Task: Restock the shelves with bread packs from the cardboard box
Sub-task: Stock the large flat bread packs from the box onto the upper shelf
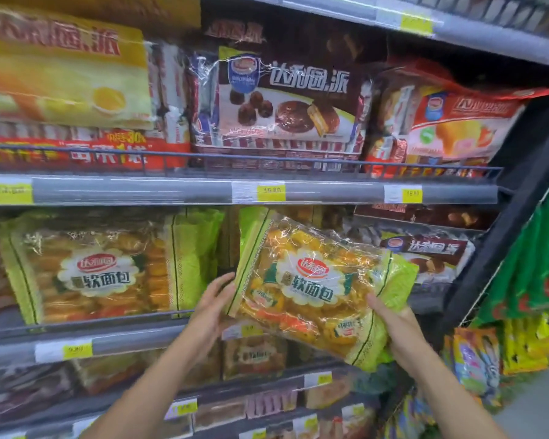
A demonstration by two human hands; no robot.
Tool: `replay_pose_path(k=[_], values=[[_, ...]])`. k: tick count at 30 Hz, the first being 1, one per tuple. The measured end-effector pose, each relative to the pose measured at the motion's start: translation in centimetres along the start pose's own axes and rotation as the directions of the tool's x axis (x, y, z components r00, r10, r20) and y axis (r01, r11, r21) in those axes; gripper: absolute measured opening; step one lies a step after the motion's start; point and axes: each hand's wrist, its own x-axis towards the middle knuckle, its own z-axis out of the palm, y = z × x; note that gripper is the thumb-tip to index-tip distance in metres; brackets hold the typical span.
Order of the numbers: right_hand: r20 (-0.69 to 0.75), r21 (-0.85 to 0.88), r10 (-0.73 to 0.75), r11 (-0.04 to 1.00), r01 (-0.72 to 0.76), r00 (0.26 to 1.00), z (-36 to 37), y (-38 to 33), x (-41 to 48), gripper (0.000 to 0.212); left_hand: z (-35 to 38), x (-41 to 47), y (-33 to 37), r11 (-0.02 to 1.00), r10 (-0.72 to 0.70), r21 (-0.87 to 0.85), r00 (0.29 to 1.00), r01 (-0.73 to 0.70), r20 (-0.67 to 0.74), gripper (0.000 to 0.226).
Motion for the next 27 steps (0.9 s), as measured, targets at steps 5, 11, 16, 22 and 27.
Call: replay_pose_path(k=[5, 11, 16, 22, 27], values=[[0.128, -0.121, -0.084, 0.988, 0.1, 0.988, 1.9, -3.8, 5.8, 0.072, 0.0, 1.7, 1.8, 0.981, -0.019, 0.195, 1.0, 0.02, -0.006, 0.071], [0.17, -0.391, -0.066, 0.911, 0.129, 0.983, 3.3, -4.6, 13.1, 0.107, 2.1, 4.1, 2.5, 0.871, 0.081, 0.491, 0.981, 0.017, -0.177, 0.084], [0.078, -0.444, -0.068, 0.891, 0.096, 0.995, 5.1, -3.3, 16.6, 0.106, 3.8, 5.4, 2.3, 0.847, 0.124, 0.529, 0.947, 0.055, -0.297, 0.084], [0.152, -0.426, -0.041, 0.899, 0.103, 0.988, 7.1, -0.1, 18.4, 0.115, 3.7, 7.5, 0.9, 0.726, 0.068, 0.65, 0.916, 0.227, -0.396, 0.073], [0.129, -0.675, -0.241, 0.689, 0.263, 0.962, 7.1, 0.2, 16.5, 0.085, 4.3, 7.4, 0.1, 0.567, 0.187, 0.781, 0.883, 0.261, -0.431, 0.071]])
